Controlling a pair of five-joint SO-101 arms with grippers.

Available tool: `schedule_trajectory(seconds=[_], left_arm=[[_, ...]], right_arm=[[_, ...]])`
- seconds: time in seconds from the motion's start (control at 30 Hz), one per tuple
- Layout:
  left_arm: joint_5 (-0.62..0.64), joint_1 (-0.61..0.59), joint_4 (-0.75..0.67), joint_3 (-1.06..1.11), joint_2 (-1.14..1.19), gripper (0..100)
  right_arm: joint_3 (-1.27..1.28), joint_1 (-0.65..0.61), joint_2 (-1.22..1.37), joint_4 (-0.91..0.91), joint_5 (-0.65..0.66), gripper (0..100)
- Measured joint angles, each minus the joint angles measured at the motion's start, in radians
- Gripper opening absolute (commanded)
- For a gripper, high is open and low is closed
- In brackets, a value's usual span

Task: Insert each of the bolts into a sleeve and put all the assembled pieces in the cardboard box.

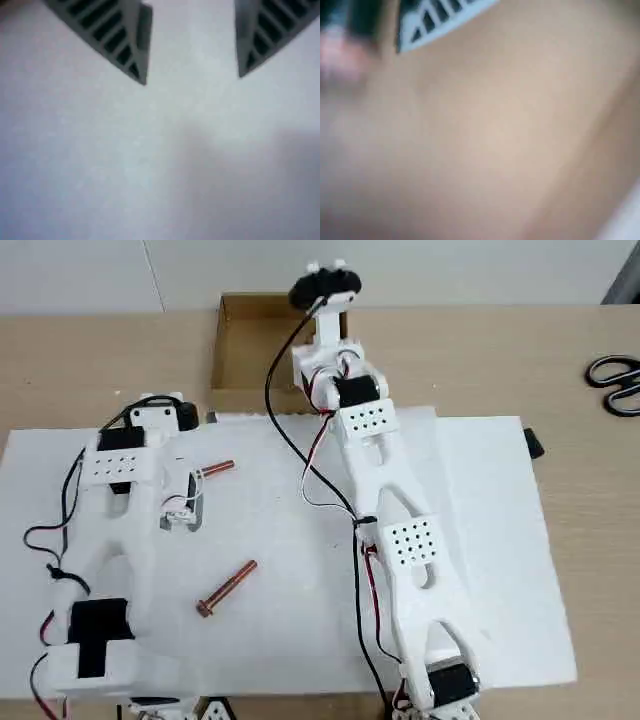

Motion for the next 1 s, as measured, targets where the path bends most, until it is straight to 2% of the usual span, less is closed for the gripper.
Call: schedule_trajectory(seconds=[0.3, 0.43, 0.57, 0.7, 0.83, 1.0], left_arm=[[0.000, 0.002, -0.012, 0.003, -0.005, 11], [0.000, 0.000, -0.012, 0.003, -0.005, 11], [0.000, 0.000, -0.012, 0.003, -0.012, 11], [0.000, 0.000, -0.012, 0.003, -0.097, 11], [0.000, 0.000, -0.012, 0.006, -0.198, 11], [0.000, 0.000, -0.012, 0.009, -0.253, 11]], right_arm=[[-0.184, -0.002, 0.000, 0.130, 0.000, 21.6], [-0.192, 0.000, -0.054, 0.298, 0.000, 21.6], [-0.193, -0.002, -0.212, 0.526, 0.000, 21.6], [-0.193, -0.002, -0.324, 0.704, 0.000, 21.6], [-0.193, -0.002, -0.384, 0.821, 0.000, 21.6], [-0.170, -0.032, -0.411, 0.848, -0.003, 21.6]])
